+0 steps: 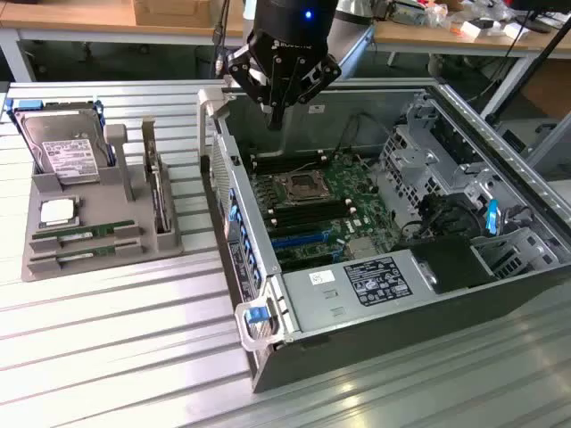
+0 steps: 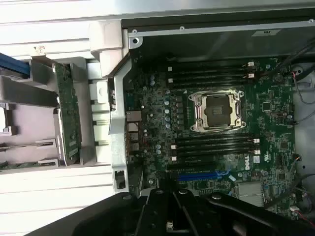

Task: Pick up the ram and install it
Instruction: 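Reach for the ram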

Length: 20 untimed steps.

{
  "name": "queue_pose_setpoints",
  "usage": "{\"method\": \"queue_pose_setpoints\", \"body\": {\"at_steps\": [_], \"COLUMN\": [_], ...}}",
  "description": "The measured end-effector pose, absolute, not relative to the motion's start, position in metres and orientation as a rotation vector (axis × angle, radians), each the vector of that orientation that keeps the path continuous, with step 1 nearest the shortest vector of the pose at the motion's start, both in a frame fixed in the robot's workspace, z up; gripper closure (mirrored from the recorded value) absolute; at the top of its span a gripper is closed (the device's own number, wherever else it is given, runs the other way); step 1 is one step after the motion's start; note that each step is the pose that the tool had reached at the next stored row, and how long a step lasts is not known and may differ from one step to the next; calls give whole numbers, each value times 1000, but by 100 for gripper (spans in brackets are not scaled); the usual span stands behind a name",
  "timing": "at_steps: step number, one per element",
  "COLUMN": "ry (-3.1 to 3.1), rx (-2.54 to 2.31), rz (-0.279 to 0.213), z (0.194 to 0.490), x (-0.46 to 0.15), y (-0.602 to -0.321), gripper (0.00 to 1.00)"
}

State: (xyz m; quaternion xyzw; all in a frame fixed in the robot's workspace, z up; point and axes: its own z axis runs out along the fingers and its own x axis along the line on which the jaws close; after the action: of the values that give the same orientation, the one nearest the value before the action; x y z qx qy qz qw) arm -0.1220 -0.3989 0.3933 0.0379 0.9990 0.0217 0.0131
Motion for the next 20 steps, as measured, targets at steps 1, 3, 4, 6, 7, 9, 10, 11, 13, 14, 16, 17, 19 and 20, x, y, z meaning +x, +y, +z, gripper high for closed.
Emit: {"method": "queue_pose_setpoints", "body": {"at_steps": [1,3,4,6,7,9,10,11,13,14,16,17,19,20], "ry": [3112,3112,3113,3112,3113,3112,3112,3112,3113,3112,3113,3112,3112,3112], "rx": [118,118,118,118,118,118,118,118,118,118,118,118,118,118], "rz": [68,68,68,68,68,68,68,68,68,68,68,68,68,68], "z": [393,393,393,393,393,393,393,393,393,393,393,393,393,393], "x": [-129,-134,-135,-138,-139,-141,-142,-143,-146,-148,-151,-152,-154,-156], "y": [-399,-399,-399,-399,-399,-399,-399,-399,-399,-399,-399,-399,-399,-399], "gripper": [89,89,89,89,89,89,89,89,89,89,89,89,89,89]}}
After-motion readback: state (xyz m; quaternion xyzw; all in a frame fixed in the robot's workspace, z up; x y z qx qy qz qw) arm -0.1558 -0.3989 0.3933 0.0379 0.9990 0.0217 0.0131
